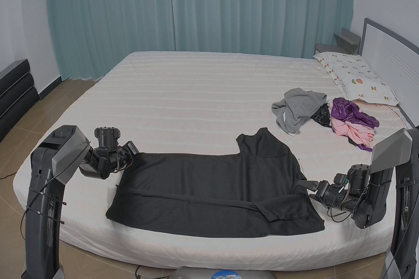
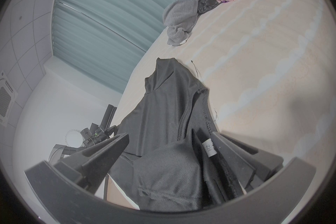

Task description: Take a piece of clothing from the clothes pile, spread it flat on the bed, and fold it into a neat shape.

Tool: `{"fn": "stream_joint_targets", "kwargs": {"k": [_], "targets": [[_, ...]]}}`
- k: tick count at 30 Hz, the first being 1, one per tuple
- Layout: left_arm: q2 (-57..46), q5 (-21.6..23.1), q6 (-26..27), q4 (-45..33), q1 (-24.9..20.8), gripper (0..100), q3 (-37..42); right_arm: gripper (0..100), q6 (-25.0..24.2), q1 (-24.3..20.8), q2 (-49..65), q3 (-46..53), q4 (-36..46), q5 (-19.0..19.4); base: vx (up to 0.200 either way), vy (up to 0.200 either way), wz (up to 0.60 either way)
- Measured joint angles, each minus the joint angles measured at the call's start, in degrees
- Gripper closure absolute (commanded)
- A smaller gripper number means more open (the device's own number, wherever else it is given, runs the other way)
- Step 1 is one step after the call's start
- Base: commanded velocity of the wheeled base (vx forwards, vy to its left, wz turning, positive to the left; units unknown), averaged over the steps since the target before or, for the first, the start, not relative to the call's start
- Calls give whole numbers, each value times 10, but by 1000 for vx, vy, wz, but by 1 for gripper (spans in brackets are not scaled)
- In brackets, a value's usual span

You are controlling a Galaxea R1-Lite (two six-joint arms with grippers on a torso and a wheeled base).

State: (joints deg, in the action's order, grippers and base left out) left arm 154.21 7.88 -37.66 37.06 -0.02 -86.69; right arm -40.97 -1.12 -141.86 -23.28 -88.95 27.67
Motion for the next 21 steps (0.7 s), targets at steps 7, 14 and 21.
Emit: {"fn": "stream_joint_targets", "kwargs": {"k": [7,14,21], "targets": [[1,-35,-15,30,-3,100,2,0,2,-17,-1,-21,1,-13,0,0,0],[-3,-49,-70,49,-3,100,6,0,25,-41,9,-105,65,-41,0,0,0],[-18,-52,-85,54,-1,100,23,0,61,-63,-3,-265,182,-116,0,0,0]]}}
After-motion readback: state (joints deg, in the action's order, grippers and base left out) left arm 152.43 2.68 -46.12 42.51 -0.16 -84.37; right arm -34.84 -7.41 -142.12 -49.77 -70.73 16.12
